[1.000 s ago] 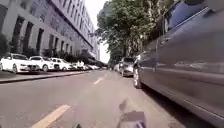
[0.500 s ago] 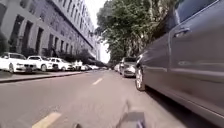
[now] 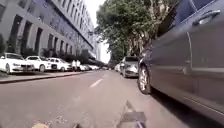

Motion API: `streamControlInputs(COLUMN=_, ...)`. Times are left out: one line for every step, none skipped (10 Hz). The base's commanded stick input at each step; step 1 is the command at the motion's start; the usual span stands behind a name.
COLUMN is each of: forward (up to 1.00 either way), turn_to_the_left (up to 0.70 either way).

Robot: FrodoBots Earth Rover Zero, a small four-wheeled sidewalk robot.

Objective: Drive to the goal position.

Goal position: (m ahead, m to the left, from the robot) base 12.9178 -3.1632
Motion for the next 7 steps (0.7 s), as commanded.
streamControlInputs(forward=0.70, turn_to_the_left=0.00)
streamControlInputs(forward=0.70, turn_to_the_left=0.00)
streamControlInputs(forward=0.70, turn_to_the_left=0.00)
streamControlInputs(forward=0.70, turn_to_the_left=0.00)
streamControlInputs(forward=0.70, turn_to_the_left=0.00)
streamControlInputs(forward=0.70, turn_to_the_left=0.00)
streamControlInputs(forward=0.70, turn_to_the_left=0.00)
